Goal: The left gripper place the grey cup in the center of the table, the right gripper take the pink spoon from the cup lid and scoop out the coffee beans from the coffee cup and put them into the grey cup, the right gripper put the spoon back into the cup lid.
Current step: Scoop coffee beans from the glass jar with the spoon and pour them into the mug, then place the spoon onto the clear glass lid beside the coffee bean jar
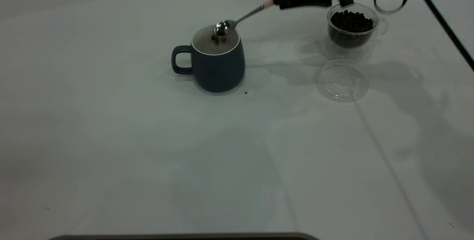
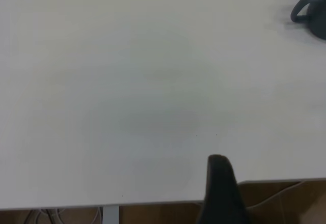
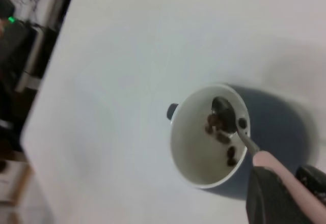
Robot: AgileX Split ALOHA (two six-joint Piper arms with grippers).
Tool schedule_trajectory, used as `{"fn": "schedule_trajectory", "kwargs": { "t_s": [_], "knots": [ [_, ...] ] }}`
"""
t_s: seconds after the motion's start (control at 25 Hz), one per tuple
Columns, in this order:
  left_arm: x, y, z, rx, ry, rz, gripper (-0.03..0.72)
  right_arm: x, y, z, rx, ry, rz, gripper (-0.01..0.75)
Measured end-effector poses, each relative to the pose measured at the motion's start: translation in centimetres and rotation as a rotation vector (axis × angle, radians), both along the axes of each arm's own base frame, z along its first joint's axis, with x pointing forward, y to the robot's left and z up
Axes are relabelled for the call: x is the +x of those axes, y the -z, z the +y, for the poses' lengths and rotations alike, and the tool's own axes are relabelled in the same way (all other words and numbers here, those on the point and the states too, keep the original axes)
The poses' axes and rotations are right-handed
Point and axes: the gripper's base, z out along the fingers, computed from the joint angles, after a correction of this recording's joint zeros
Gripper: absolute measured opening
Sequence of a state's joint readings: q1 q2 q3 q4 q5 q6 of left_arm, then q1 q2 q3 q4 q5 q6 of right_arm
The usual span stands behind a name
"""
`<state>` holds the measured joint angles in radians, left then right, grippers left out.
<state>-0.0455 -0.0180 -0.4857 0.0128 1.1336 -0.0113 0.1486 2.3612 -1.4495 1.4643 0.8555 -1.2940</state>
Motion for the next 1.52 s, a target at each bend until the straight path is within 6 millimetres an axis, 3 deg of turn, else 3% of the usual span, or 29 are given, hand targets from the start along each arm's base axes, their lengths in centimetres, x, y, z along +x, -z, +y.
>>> {"fn": "schedule_trajectory", "kwargs": {
  "t_s": [0.44,0.52,0.64,0.84,1.04,1.32,1.52],
  "knots": [
    [0.0,0.0,0.0,-0.001,-0.001,0.0,0.567,-1.5,-8.9,0.0,-0.169,-0.193,-0.224,0.101],
    [0.0,0.0,0.0,-0.001,-0.001,0.0,0.567,-2.0,-10.4,-0.8,-0.18,-0.237,-0.231,0.101],
    [0.0,0.0,0.0,-0.001,-0.001,0.0,0.567,-2.5,-11.1,-3.8,-0.163,-0.282,-0.175,0.101],
    [0.0,0.0,0.0,-0.001,-0.001,0.0,0.567,-2.5,-9.2,-10.1,-0.152,-0.241,-0.049,0.101],
    [0.0,0.0,0.0,-0.001,-0.001,0.0,0.567,-2.1,-4.6,-14.9,-0.112,-0.092,0.124,0.101],
    [0.0,0.0,0.0,0.0,0.0,0.0,0.567,-2.6,1.6,-16.3,-0.07,-0.051,0.286,0.101],
    [0.0,0.0,0.0,0.0,0.0,0.0,0.567,-2.8,3.2,-17.0,-0.033,-0.012,0.322,0.101]
  ]
}}
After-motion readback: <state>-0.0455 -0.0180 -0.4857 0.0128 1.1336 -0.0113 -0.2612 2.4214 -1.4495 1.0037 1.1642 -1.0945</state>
